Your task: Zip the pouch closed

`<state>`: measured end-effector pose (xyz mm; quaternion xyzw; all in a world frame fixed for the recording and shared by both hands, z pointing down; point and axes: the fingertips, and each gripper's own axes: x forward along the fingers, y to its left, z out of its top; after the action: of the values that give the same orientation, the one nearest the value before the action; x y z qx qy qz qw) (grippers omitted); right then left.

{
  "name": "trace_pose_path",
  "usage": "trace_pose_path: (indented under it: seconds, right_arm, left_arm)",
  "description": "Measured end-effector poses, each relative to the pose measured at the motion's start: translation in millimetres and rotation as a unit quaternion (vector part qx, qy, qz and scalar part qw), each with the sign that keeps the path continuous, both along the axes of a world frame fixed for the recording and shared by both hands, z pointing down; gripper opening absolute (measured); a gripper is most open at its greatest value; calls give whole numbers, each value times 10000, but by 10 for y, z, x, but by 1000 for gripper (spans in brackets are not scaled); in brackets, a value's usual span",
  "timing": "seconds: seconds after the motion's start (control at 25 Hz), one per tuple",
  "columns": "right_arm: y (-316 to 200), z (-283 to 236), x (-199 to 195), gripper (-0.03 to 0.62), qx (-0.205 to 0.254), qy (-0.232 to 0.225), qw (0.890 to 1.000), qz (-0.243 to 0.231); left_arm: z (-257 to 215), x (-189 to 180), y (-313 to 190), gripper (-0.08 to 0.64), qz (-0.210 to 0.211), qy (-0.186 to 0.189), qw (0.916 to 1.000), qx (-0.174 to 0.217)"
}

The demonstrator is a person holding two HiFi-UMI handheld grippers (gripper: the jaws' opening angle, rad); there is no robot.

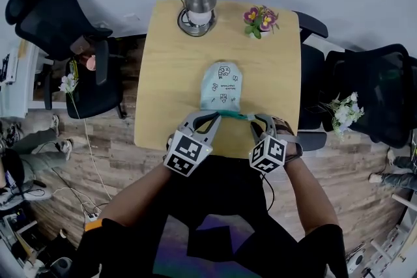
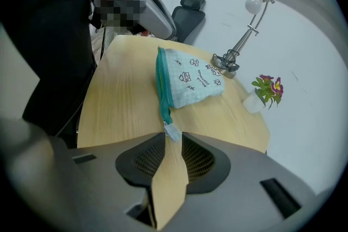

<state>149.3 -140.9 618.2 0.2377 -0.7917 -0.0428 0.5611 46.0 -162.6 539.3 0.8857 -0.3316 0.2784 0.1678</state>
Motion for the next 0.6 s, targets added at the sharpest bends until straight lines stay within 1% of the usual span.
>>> trace_pose_path:
  seconds: [0.24,0.44,0.6]
  right_arm:
    - [-26,62,-25,109,-48,67,9996,-263]
    - [-42,68,-59,106,-193,-13,9991,-387]
    - [-67,71,-76,90,-303,-78,9984,-472]
  left_arm:
    - [23,-8,15,11,-18,-3,10000,-49]
    - [23,-16,36,11,-35,3,10000,-69]
    - [31,-13,57,11,-47,-1,10000,-72]
